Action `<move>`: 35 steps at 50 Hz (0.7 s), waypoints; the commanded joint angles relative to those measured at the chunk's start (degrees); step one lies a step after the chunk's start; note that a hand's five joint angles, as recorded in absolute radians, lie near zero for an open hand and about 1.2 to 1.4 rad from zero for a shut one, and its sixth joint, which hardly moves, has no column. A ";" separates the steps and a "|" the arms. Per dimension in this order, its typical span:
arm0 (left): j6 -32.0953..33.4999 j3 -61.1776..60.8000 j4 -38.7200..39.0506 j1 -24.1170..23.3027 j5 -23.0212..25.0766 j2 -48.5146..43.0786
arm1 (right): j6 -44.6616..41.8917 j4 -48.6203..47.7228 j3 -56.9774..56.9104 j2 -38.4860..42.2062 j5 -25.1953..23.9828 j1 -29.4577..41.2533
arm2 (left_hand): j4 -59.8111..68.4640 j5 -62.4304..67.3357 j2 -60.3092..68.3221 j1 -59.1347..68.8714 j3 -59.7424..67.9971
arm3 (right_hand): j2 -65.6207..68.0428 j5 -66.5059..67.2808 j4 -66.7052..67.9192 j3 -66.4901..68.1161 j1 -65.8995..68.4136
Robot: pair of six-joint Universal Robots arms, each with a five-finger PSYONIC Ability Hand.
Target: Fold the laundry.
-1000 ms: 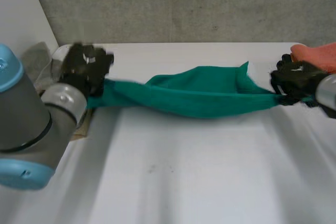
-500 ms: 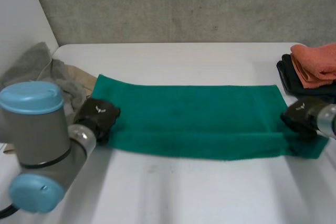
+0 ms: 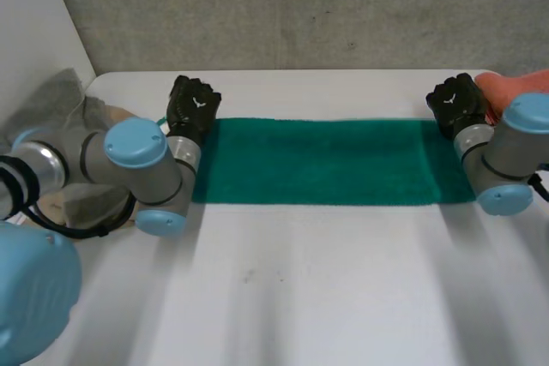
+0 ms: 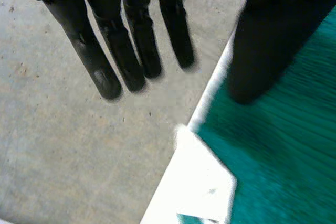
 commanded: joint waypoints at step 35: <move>-20.19 -39.66 4.72 0.09 1.43 32.88 | 18.03 13.47 30.82 -19.60 -11.61 -11.39 | -33.14 -32.76 -31.93 -28.71 -32.22 | -8.09 -9.81 -8.85 -8.68 0.61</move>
